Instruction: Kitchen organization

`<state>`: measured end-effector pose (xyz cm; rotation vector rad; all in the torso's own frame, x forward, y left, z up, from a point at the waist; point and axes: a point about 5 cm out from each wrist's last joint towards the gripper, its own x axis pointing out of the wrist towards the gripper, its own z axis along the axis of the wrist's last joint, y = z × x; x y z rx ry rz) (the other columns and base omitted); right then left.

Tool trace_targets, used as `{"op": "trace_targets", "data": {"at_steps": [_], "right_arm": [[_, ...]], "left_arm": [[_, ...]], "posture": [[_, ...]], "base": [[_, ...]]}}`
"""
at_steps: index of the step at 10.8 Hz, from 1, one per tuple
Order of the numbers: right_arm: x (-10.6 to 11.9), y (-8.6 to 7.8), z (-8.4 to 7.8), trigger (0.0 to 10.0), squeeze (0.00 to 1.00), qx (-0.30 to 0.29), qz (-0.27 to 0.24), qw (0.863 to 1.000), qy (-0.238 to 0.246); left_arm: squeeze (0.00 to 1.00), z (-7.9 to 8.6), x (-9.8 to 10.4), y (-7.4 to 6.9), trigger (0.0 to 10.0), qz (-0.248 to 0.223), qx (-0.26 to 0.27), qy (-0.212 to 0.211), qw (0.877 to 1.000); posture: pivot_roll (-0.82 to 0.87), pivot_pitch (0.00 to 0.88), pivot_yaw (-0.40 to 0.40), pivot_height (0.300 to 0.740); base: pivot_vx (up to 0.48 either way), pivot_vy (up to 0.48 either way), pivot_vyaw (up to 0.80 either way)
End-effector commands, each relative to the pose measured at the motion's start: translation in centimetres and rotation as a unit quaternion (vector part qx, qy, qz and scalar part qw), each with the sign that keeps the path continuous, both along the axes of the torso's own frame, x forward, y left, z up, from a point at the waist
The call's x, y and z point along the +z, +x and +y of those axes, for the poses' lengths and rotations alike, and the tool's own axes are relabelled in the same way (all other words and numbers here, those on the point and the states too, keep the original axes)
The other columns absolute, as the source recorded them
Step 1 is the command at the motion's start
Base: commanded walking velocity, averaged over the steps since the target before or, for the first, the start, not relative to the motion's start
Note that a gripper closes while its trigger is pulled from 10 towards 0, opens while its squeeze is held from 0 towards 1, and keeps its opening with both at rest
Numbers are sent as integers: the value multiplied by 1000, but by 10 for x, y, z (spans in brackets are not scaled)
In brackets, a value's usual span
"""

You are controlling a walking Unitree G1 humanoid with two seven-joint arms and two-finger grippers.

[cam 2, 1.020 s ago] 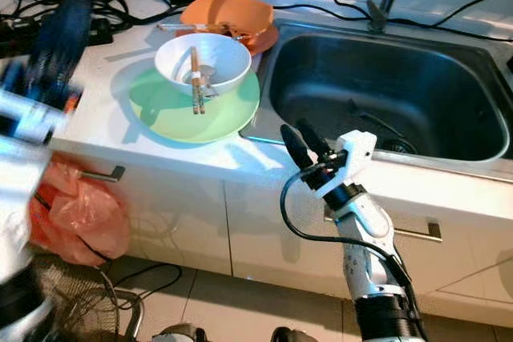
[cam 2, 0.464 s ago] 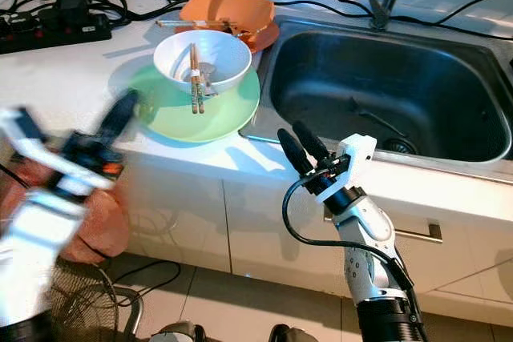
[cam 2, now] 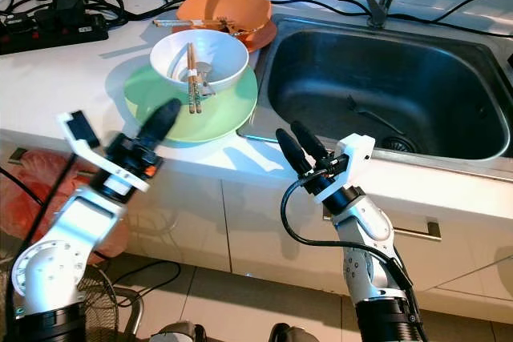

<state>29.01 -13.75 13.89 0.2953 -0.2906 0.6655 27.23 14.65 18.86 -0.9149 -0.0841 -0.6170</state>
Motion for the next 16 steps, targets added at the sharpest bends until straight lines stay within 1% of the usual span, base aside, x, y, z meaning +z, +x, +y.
{"op": "trace_targets", "data": {"at_steps": [1, 5, 9, 10, 11, 13, 14, 15, 16], "right_arm": [[-1, -2, -3, 10000, 0, -6, 0, 1000, -4], [-2, -4, -2, 10000, 0, -8, -1, 1000, -3], [-3, -5, -1, 10000, 0, -11, 1, 1000, -3], [-3, -4, -1, 10000, 0, -13, 1, 1000, -4], [-3, -4, -2, 10000, 0, -14, 1, 1000, -5], [-3, -3, -1, 10000, 0, -13, 1, 1000, -6], [-3, -3, -1, 10000, 0, -14, 1, 1000, -7], [-3, -3, -1, 10000, 0, -13, 1, 1000, -7], [-3, -3, 0, 10000, 0, -14, 1, 1000, -8]], "left_arm": [[0, -6, -2, 1, 10000, 4, -14, 6, 1000], [0, -18, 1, 9, 10000, 5, -24, 2, 1000], [0, -23, 2, 16, 10000, 11, -17, -1, 1000], [0, -24, 0, 17, 9569, 17, -13, 6, 1000], [0, -25, 0, 18, 0, 16, -11, 1, 1000], [0, -26, -1, 19, 0, 19, -10, 6, 1000], [0, -26, -2, 19, 196, 20, -9, 6, 1000], [0, -27, -3, 19, 2392, 22, -9, 6, 1000], [0, -29, -4, 19, 10000, 26, -12, 11, 1000]], "posture": [[195, 103, -25, 740], [184, 98, -20, 740], [178, 108, -20, 740], [178, 109, -20, 740], [179, 110, -22, 740], [183, 110, -24, 740], [183, 109, -24, 740], [182, 110, -25, 740], [180, 110, -24, 740]], "base": [[0, 0, 0], [0, 0, 0], [0, 0, 0], [0, 0, 0], [0, 0, 0], [0, 0, 0], [0, 0, 0], [0, 0, 0], [0, 0, 0]]}}
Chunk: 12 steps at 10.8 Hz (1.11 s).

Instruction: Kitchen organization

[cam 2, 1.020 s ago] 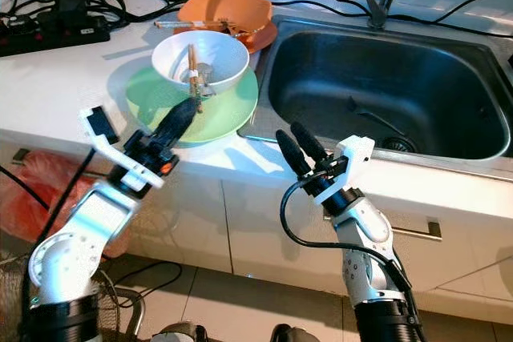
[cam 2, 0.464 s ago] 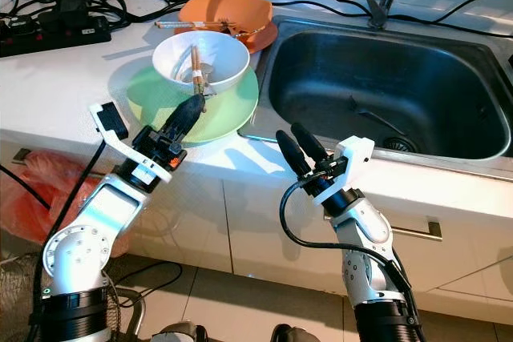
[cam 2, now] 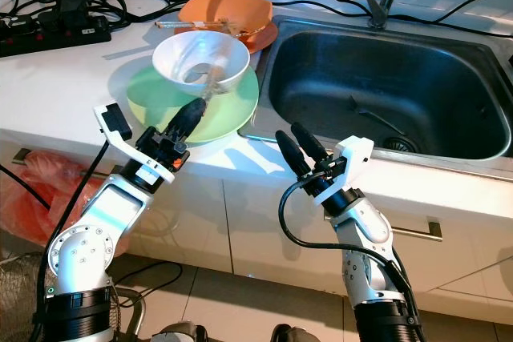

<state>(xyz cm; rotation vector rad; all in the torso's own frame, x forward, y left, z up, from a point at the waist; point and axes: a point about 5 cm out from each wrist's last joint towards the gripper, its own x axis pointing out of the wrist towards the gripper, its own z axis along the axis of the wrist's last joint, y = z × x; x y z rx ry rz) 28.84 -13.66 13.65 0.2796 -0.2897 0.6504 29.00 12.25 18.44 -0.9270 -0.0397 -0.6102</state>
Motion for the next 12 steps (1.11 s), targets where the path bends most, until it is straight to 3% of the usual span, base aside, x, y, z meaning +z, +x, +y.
{"op": "trace_targets", "data": {"at_steps": [1, 3, 4, 5, 10, 11, 12], "right_arm": [[-1, -1, -1, 10000, 0, -6, 1, 1000, -2], [-1, -1, -2, 10000, 0, -8, 1, 1000, -4], [-1, 0, -2, 10000, 0, -8, 1, 1000, -4], [-1, 0, -2, 10000, 0, -9, 1, 1000, -4], [0, 2, -1, 10000, 0, -11, 1, 1000, -4], [-1, 4, -3, 10000, 0, -20, 3, 1000, -5], [1, 7, -6, 10000, 0, -37, 5, 999, 1]], "left_arm": [[0, -6, -1, 2, 10000, 6, -4, 10, 1000], [0, -6, -1, 3, 10000, 5, -1, 10, 1000], [0, -5, 0, 3, 5373, 4, 8, 10, 1000], [0, -3, 1, 5, 0, 0, 20, 7, 1000], [0, 2, 29, 4, 0, -75, 49, -17, 996], [0, -4, 36, 3, 0, -96, 36, -2, 995], [0, -13, 39, 1, 0, -115, 21, 43, 992]], "posture": [[179, 110, -25, 740], [180, 110, -25, 740], [182, 110, -26, 740], [181, 108, -28, 740], [184, 103, -31, 740], [182, 101, -30, 740], [181, 99, -29, 740]], "base": [[0, 0, 0], [0, 0, 0], [0, 0, 0], [0, 0, 0], [0, 0, 0], [0, 0, 0], [0, 0, 0]]}}
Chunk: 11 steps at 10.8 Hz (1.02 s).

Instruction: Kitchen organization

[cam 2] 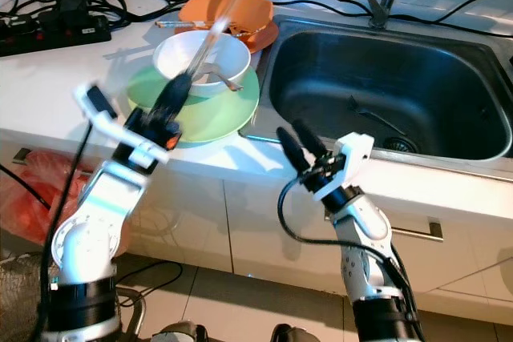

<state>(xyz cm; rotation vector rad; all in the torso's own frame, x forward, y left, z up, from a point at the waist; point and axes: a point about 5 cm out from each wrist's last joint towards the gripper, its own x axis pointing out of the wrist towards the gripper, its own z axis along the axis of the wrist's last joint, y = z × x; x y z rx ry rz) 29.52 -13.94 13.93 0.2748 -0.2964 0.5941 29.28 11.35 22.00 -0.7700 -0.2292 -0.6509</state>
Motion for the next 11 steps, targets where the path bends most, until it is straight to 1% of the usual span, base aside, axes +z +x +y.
{"op": "trace_targets", "data": {"at_steps": [1, 5, 7, 8, 9, 10, 11], "right_arm": [[-1, 3, -7, 10000, 0, -26, 4, 1000, 1], [1, 10, -16, 10000, 0, -67, 14, 998, 16], [3, 16, -22, 10000, 0, -96, 20, 995, 28], [7, 20, -29, 10000, 0, -127, 21, 991, 39], [16, 26, -44, 10000, 0, -167, 15, 984, 62], [18, 28, -49, 10000, 0, -178, 17, 981, 76], [24, 31, -57, 10000, 0, -189, 20, 976, 104]], "left_arm": [[0, -11, 6, -3, 10000, -23, -21, 30, 999], [0, -26, 13, -6, 10000, -53, -59, 73, 994], [0, -35, 16, -10, 10000, -74, -83, 107, 988], [0, -41, 15, -11, 10000, -83, -92, 133, 983], [0, -46, 11, -12, 10000, -89, -98, 166, 977], [0, -47, 10, -12, 10000, -89, -99, 171, 976], [0, -49, 7, -11, 10000, -89, -95, 186, 974]], "posture": [[179, 95, -28, 740], [178, 86, -24, 740], [179, 81, -25, 740], [179, 83, -26, 740], [179, 87, -28, 740], [179, 89, -27, 740], [180, 91, -28, 740]], "base": [[0, 0, 0], [0, 0, 0], [0, 0, 0], [0, 0, 0], [0, 0, 0], [0, 0, 0], [0, 0, 0]]}}
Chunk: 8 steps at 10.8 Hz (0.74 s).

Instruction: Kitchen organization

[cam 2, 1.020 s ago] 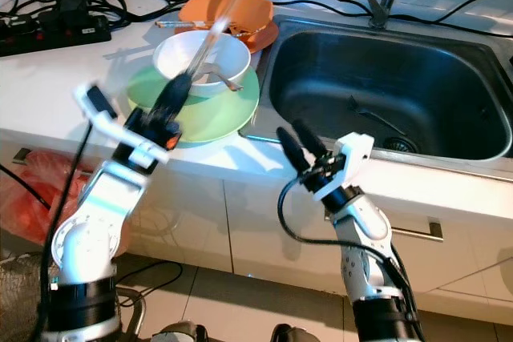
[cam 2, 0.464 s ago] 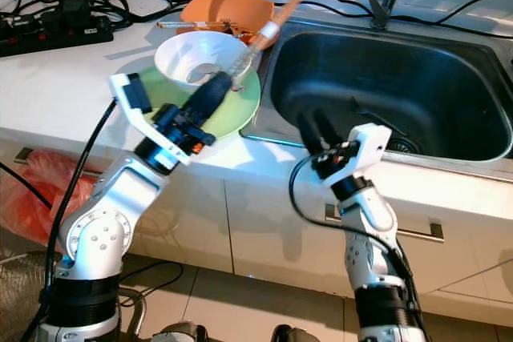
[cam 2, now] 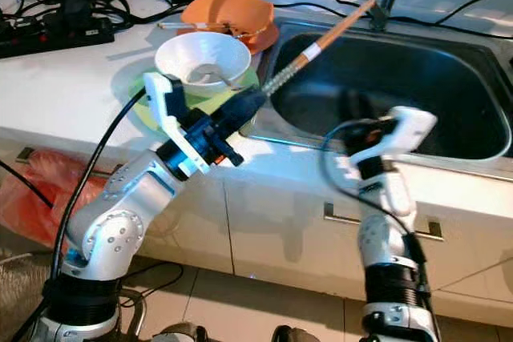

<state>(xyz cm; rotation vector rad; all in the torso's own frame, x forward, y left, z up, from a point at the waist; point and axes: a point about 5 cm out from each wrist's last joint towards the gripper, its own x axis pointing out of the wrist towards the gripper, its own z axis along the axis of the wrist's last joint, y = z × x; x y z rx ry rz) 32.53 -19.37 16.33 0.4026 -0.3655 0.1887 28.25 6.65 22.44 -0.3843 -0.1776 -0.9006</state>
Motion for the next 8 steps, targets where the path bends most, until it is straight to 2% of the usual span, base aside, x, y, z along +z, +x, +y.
{"op": "trace_targets", "data": {"at_steps": [1, 2, 4, 5, 6, 7, 8], "right_arm": [[4, 2, -4, 10000, 0, -7, -3, 1000, 7], [6, 2, -3, 10000, 0, -7, -6, 1000, 3], [12, 6, -8, 10000, 0, -14, 2, 1000, 21], [14, 6, -11, 10000, 639, -16, 1, 1000, 18], [15, 6, -12, 10000, 1000, -18, 2, 1000, 24], [17, 6, -13, 10000, 1000, -21, 2, 999, 33], [20, 8, -14, 10000, 0, -23, 7, 999, 41]], "left_arm": [[0, -4, 1, 0, 10000, -9, -3, 10, 1000], [0, -6, -1, 0, 10000, -9, 1, 18, 1000], [0, -10, -10, 5, 10000, -18, 24, 67, 997], [0, -12, -14, 6, 10000, -18, 29, 78, 996], [0, -13, -14, 6, 10000, -18, 31, 78, 996], [0, -14, -15, 6, 10000, -19, 32, 78, 996], [0, -15, -18, 6, 10000, -21, 33, 89, 995]], "posture": [[179, 93, -27, 740], [179, 94, -27, 740], [175, 95, -25, 740], [173, 96, -26, 740], [173, 97, -26, 740], [174, 97, -26, 740], [174, 97, -25, 740]], "base": [[0, 0, 0], [0, 0, 0], [0, 0, 0], [0, 0, 0], [0, 0, 0], [0, 0, 0], [0, 0, 0]]}}
